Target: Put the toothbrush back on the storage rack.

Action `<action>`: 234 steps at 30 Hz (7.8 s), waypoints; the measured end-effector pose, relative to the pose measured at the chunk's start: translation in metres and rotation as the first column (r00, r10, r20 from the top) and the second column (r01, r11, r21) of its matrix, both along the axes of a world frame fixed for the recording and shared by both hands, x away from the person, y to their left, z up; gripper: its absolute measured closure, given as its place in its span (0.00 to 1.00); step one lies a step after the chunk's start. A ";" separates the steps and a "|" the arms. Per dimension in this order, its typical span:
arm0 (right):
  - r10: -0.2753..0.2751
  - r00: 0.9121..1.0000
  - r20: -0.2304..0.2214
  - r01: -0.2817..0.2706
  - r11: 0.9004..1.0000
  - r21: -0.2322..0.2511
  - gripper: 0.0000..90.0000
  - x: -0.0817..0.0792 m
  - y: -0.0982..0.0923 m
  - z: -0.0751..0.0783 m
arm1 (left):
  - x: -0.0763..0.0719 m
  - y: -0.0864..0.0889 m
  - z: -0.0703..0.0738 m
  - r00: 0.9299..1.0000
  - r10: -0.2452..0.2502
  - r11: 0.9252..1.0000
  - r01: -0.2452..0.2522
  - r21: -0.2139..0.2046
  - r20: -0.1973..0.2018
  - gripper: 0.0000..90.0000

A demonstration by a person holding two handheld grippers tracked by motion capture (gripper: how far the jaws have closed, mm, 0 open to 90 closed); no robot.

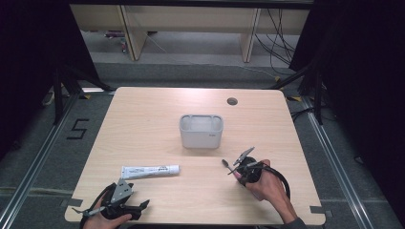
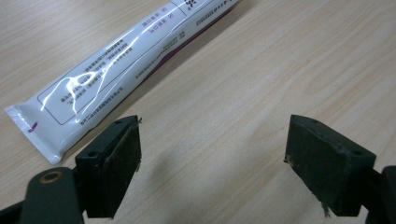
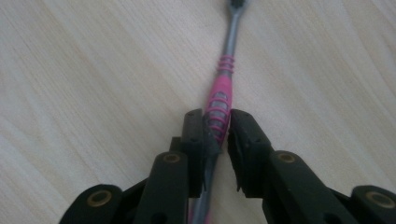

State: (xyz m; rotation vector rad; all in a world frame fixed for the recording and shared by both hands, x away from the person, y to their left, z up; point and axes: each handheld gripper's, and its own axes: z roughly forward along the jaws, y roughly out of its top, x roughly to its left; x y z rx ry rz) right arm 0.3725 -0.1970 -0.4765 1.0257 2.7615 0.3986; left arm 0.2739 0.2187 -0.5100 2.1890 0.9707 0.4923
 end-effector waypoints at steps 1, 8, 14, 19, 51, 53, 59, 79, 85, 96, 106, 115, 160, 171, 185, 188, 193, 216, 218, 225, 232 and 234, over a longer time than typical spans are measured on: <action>0.026 1.000 0.003 -0.026 1.000 -0.009 0.87 0.002 -0.001 0.000 | 0.000 0.000 0.000 1.000 0.003 1.000 -0.003 0.005 0.003 0.20; 0.038 0.999 -0.016 -0.038 0.998 -0.040 0.87 0.004 0.002 0.001 | 0.000 -0.001 -0.001 1.000 0.007 1.000 -0.007 -0.021 0.003 0.20; 0.061 0.997 -0.049 -0.065 0.994 -0.090 0.89 0.009 0.007 0.001 | -0.001 -0.002 -0.001 1.000 0.010 1.000 -0.010 -0.024 0.003 0.20; 0.082 0.995 -0.060 -0.088 0.990 -0.114 0.90 0.011 0.011 0.001 | -0.001 -0.001 0.000 1.000 0.007 1.000 -0.007 -0.016 -0.001 0.20; 0.061 0.980 0.191 -0.097 0.978 0.185 0.93 0.014 -0.014 0.062 | -0.001 0.001 0.001 1.000 -0.001 1.000 0.001 0.012 -0.007 0.20; 0.026 0.981 0.191 -0.067 0.975 0.210 0.93 0.012 -0.013 0.067 | 0.000 0.000 0.001 1.000 0.011 1.000 -0.011 0.021 0.006 0.20; 0.000 0.970 0.243 -0.070 0.957 0.281 0.93 0.019 -0.013 0.073 | -0.001 0.001 0.001 1.000 0.006 1.000 -0.006 0.010 -0.001 0.20; -0.039 0.958 0.284 -0.098 0.886 0.453 0.93 0.045 -0.005 0.091 | 0.000 0.001 0.000 1.000 -0.003 1.000 0.003 -0.005 0.001 0.20; -0.075 0.954 0.289 -0.089 0.854 0.512 0.93 0.055 -0.005 0.095 | 0.000 0.000 -0.001 1.000 0.006 1.000 -0.006 -0.011 0.006 0.20; -0.114 0.944 0.308 -0.089 0.813 0.575 0.93 0.068 -0.002 0.103 | 0.000 0.000 0.000 1.000 0.006 1.000 -0.006 -0.014 0.006 0.20; -0.149 0.937 0.315 -0.084 0.780 0.620 0.93 0.077 0.002 0.114 | -0.001 -0.001 -0.001 1.000 0.009 1.000 -0.009 -0.026 0.000 0.20; -0.216 0.902 0.375 -0.095 0.746 0.659 0.93 0.093 0.008 0.116 | -0.001 -0.001 -0.001 1.000 0.008 0.999 -0.008 -0.032 0.003 0.20; -0.347 0.890 0.296 0.019 0.677 0.736 0.93 0.138 0.037 0.080 | -0.001 -0.001 0.001 1.000 -0.012 1.000 0.012 -0.015 0.004 0.20; -0.357 0.887 0.291 0.029 0.674 0.738 0.92 0.137 0.035 0.066 | -0.001 -0.001 0.000 1.000 -0.016 1.000 0.016 -0.013 0.002 0.20; -0.356 0.884 0.304 0.029 0.690 0.724 0.91 0.135 0.031 0.053 | -0.001 -0.003 -0.002 1.000 -0.001 0.999 0.002 -0.042 0.007 0.20; -0.346 0.878 0.330 0.019 0.715 0.699 0.90 0.134 0.031 0.054 | -0.001 -0.003 -0.002 1.000 -0.001 0.999 0.002 -0.043 0.008 0.20; -0.330 0.873 0.358 0.004 0.740 0.672 0.91 0.131 0.033 0.056 | -0.001 -0.003 -0.002 1.000 -0.003 0.999 0.003 -0.041 0.005 0.20; -0.341 0.862 0.375 0.017 0.759 0.651 0.48 0.117 0.023 0.061 | -0.002 -0.003 -0.001 1.000 -0.004 0.999 0.004 -0.037 0.002 0.20; -0.332 0.866 0.374 0.015 0.766 0.643 0.42 0.111 0.019 0.062 | -0.001 -0.003 -0.001 1.000 -0.002 0.999 0.002 -0.036 0.004 0.20; -0.311 0.865 0.393 -0.003 0.780 0.626 0.37 0.089 0.005 0.071 | -0.002 -0.002 0.000 1.000 0.001 1.000 -0.001 -0.016 -0.001 0.20; -0.294 0.875 0.385 0.010 0.806 0.592 0.37 0.067 -0.011 0.069 | -0.001 -0.003 -0.001 1.000 0.001 0.999 -0.001 -0.034 0.005 0.20; -0.289 0.878 0.383 0.008 0.807 0.591 0.37 0.062 -0.015 0.066 | -0.001 -0.001 0.000 1.000 -0.005 1.000 0.005 -0.011 0.006 0.20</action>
